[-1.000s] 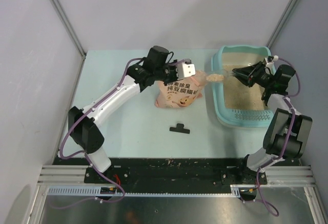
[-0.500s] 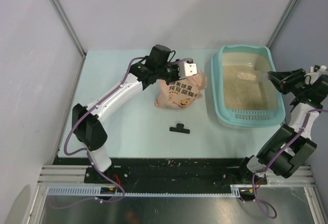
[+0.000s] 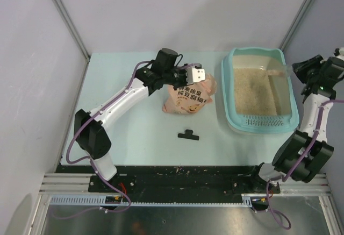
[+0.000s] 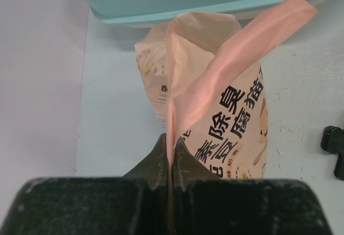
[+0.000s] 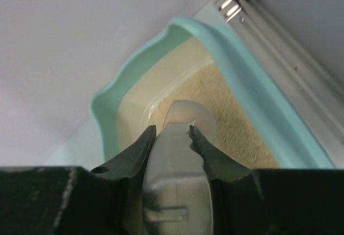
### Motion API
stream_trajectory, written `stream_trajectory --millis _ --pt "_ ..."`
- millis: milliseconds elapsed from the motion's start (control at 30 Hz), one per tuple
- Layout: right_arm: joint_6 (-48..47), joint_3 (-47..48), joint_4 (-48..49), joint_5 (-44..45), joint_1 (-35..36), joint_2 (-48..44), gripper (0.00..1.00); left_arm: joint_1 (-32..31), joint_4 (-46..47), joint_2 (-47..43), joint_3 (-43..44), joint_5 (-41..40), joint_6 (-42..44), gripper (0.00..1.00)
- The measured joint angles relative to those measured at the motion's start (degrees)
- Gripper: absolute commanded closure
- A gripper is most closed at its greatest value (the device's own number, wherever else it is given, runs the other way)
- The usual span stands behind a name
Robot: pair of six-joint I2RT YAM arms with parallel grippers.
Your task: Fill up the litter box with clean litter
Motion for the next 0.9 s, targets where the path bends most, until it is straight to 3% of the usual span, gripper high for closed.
stream_trajectory --millis 200,467,667,800,900 --pt "-2.1 5.9 5.7 10.4 6.9 10.2 1.0 0.0 0.4 -0.9 -1.0 -0.4 0.1 1.0" --pt "-2.5 10.4 8.7 11.8 13.0 20.7 1.0 0.0 1.0 -2.7 -2.8 -1.7 0.6 1.0" --pt "-3.3 9.4 6.9 8.9 16.3 18.8 1.0 0.0 1.0 -2.9 -2.9 -2.1 1.1 1.0" --pt "-9.9 6.9 1.0 7.7 16.8 12.4 1.0 0.0 1.0 -2.9 -2.9 -2.1 1.2 1.0" --pt "-16.0 6.4 -1.5 2.1 15.8 5.9 1.0 0.0 1.1 -2.9 -3.0 -2.1 1.2 1.0"
